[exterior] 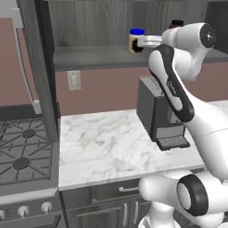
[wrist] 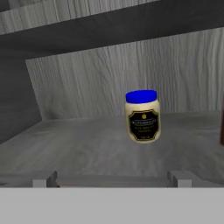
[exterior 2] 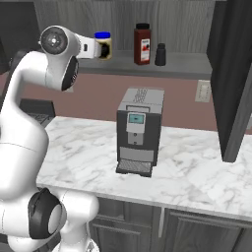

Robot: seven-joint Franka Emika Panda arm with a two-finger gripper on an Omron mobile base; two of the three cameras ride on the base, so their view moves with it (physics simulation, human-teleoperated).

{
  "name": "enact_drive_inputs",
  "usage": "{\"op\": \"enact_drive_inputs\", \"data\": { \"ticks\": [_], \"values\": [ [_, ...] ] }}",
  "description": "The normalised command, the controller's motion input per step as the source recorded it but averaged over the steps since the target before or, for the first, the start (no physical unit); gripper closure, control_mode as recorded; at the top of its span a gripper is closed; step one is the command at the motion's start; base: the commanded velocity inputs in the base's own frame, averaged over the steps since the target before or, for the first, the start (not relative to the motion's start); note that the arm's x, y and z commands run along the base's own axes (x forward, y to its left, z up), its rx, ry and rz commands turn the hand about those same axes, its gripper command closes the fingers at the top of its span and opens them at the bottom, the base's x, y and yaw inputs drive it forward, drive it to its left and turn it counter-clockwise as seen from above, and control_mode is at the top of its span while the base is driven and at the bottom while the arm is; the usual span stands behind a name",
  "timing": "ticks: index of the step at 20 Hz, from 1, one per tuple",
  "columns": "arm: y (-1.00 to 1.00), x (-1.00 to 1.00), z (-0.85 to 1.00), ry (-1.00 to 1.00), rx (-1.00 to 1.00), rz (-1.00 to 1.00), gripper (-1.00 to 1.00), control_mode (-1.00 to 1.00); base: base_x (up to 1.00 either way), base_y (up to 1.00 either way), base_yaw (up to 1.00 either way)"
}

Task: Collect the paprika, mayonnaise, and shaker from the cabinet and place them next to the stove.

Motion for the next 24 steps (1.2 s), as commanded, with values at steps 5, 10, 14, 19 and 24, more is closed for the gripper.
{"op": "enact_drive_inputs", "data": {
  "ticks": [5, 10, 14, 19, 24],
  "values": [
    [0.08, 0.01, 0.00, 0.00, -0.01, 0.00, -1.00, -1.00, 0.00, 0.00, 0.00],
    [0.00, 0.06, 0.00, 0.00, 0.00, 0.00, -1.00, -1.00, 0.00, 0.00, 0.00],
    [0.00, 0.08, 0.00, 0.00, 0.00, -0.01, -1.00, -1.00, 0.00, 0.00, 0.00],
    [0.00, 0.05, 0.00, 0.00, 0.00, 0.00, -1.00, -1.00, 0.00, 0.00, 0.00],
    [0.00, 0.07, 0.00, 0.00, 0.00, 0.00, -1.00, -1.00, 0.00, 0.00, 0.00]
  ]
}}
